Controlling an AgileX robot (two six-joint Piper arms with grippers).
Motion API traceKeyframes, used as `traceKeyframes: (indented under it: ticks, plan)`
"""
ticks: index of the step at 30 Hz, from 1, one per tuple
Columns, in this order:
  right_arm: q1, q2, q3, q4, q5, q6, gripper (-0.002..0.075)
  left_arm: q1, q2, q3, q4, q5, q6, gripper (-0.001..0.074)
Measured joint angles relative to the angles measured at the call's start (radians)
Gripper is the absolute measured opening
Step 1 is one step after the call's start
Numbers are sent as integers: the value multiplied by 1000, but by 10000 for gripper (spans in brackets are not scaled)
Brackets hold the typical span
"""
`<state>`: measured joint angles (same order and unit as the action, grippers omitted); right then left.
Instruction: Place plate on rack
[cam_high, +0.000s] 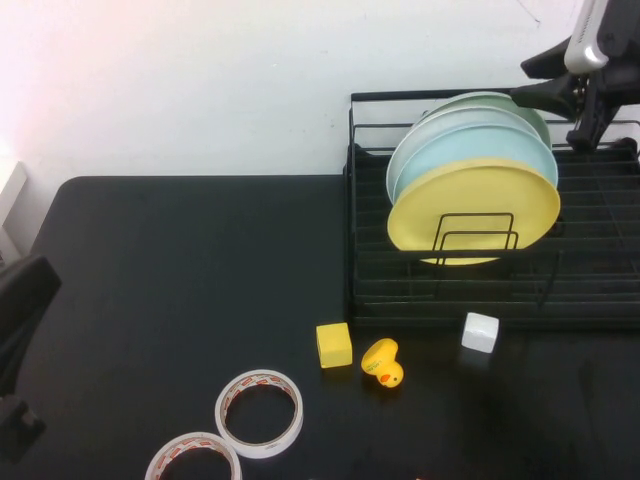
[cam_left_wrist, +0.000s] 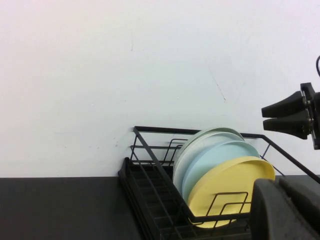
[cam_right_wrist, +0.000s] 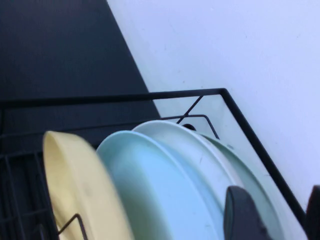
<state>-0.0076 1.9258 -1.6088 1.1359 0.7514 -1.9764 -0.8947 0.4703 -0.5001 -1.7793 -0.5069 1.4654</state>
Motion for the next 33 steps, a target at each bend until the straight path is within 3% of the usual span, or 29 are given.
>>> traceKeyframes:
  ticks: [5, 10, 16, 26, 33]
  plan:
    - [0, -17, 0, 0, 2, 126, 265, 0, 0, 0, 0, -3, 0, -2]
    - [0, -100, 0, -2, 104, 369, 80, 0, 0, 0, 0, -64, 0, -2]
    - [0, -235, 11, 0, 229, 494, 10, 0, 0, 0, 0, -104, 2, -2]
    - [0, -613, 360, 44, 99, 450, 5, 0, 0, 0, 0, -104, 3, -2]
    - [0, -909, 636, 254, -91, 284, 4, 0, 0, 0, 0, -104, 3, -2]
